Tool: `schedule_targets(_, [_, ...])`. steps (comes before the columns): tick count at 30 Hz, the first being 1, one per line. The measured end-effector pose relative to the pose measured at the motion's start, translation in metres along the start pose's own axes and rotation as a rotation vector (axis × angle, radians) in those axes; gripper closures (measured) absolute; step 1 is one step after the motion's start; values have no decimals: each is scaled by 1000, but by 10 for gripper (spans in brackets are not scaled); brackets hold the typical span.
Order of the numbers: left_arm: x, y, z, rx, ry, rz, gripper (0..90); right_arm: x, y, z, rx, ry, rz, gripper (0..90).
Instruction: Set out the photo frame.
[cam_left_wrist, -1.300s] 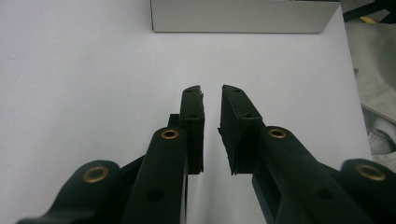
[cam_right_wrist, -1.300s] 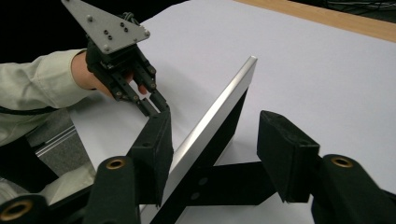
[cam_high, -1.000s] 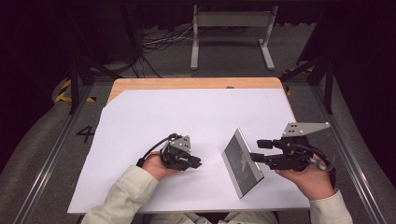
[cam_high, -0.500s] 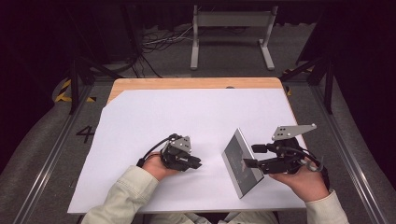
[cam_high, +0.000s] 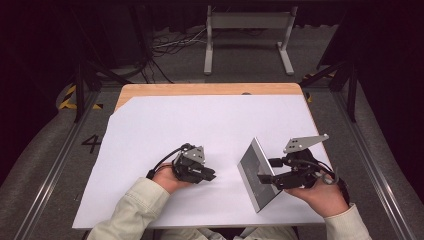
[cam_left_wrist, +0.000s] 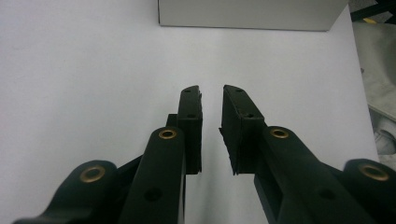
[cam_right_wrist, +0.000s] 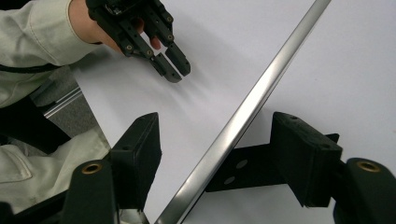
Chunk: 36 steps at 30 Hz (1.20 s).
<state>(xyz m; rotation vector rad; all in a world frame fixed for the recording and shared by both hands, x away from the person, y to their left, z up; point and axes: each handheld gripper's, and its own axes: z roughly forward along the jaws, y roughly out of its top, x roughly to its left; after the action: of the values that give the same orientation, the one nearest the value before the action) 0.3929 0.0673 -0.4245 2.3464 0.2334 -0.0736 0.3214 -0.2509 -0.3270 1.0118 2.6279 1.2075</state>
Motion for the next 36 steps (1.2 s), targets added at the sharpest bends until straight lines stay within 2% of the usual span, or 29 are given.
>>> schedule_targets(10, [0,0,1,4,3,-1,780,2,-1,7,44,-12,-6,355])
schedule_targets(26, [1,0,1,6,5,-7,777,8,0,8,80,-34,-32,459])
schedule_targets(36, [1,0,3,15,4,-11,771,8,2,3,88,-49,14,577])
